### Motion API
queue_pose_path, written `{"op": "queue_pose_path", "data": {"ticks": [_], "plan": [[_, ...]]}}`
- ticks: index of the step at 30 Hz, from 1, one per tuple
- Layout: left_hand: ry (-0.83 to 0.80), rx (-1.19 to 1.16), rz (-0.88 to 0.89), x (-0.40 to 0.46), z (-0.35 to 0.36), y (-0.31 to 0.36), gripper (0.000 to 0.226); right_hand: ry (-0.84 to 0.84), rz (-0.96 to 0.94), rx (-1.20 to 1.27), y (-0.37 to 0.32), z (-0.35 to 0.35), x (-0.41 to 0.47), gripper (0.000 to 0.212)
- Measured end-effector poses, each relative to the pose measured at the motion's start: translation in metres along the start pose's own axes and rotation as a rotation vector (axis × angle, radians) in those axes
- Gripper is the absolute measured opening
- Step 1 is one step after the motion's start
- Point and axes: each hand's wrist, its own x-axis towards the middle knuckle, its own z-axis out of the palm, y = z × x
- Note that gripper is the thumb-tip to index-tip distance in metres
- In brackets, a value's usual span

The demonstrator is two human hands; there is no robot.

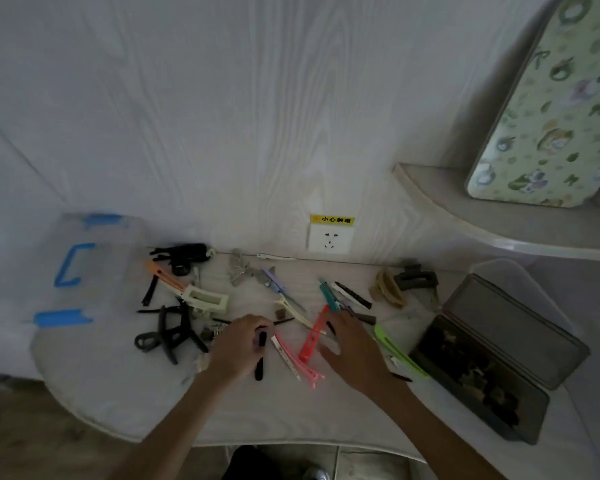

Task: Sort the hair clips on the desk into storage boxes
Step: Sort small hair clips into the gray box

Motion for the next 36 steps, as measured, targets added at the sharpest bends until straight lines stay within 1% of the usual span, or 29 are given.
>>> {"op": "queue_pose_path", "data": {"ticks": [2,4,6,8,9,11,14,15,17,19,21,24,26,28,29,30,31,32,33,34,36], "plan": [[0.100,-0.121,-0.050,-0.005,0.000,-0.006,0.041,-0.020,-0.089,-0.202,-0.002,0.010,0.004,0.057],[0.154,-0.181,-0.096,-0.009,-0.004,-0.013,0.037,-0.012,-0.080,-0.268,-0.003,0.011,0.009,0.056],[0.168,-0.302,-0.142,-0.010,-0.010,-0.018,0.032,0.015,-0.051,-0.269,-0.006,0.005,0.015,0.047],[0.184,-0.488,-0.184,-0.011,-0.018,-0.021,0.028,0.011,-0.031,-0.230,-0.013,0.001,0.024,0.047],[0.190,-0.549,-0.206,-0.013,-0.022,-0.021,0.026,0.014,-0.049,-0.202,-0.018,0.000,0.029,0.049],[0.191,-0.591,-0.215,-0.018,-0.030,-0.023,0.024,-0.015,-0.121,-0.127,-0.031,0.004,0.042,0.047],[0.252,-0.530,-0.210,-0.028,-0.046,-0.038,0.025,-0.172,-0.241,-0.076,-0.054,0.019,0.059,0.050],[0.291,-0.531,-0.239,-0.031,-0.051,-0.048,0.027,-0.224,-0.260,-0.122,-0.059,0.025,0.063,0.051],[0.366,-0.520,-0.340,-0.039,-0.064,-0.070,0.025,-0.262,-0.266,-0.243,-0.063,0.034,0.068,0.048],[0.411,-0.519,-0.399,-0.046,-0.075,-0.090,0.023,-0.242,-0.220,-0.241,-0.063,0.039,0.068,0.043],[0.433,-0.492,-0.401,-0.052,-0.082,-0.102,0.021,-0.217,-0.168,-0.161,-0.060,0.040,0.068,0.035],[0.415,-0.425,-0.420,-0.056,-0.083,-0.104,0.020,-0.177,-0.099,-0.097,-0.054,0.039,0.072,0.018],[0.364,-0.328,-0.421,-0.059,-0.079,-0.100,0.020,-0.175,-0.041,-0.069,-0.054,0.037,0.073,0.015],[0.367,-0.195,-0.401,-0.059,-0.076,-0.093,0.016,-0.161,0.016,-0.036,-0.056,0.035,0.076,0.014],[0.385,-0.116,-0.363,-0.058,-0.074,-0.087,0.015,-0.156,0.051,0.010,-0.060,0.035,0.078,0.015],[0.400,-0.037,-0.296,-0.054,-0.073,-0.081,0.015,-0.147,0.103,0.110,-0.065,0.035,0.081,0.016],[0.404,0.031,-0.219,-0.050,-0.072,-0.075,0.014,-0.140,0.193,0.304,-0.073,0.035,0.084,0.015],[0.389,0.091,-0.154,-0.045,-0.071,-0.070,0.014,-0.140,0.327,0.582,-0.081,0.034,0.087,0.015],[0.349,0.158,-0.111,-0.040,-0.069,-0.065,0.016,-0.154,0.477,0.864,-0.088,0.033,0.089,0.018],[0.290,0.244,-0.095,-0.035,-0.066,-0.061,0.019,-0.187,0.616,1.090,-0.095,0.031,0.091,0.020],[0.174,0.425,-0.131,-0.027,-0.061,-0.055,0.026,-0.288,0.786,1.343,-0.106,0.027,0.092,0.020]]}}
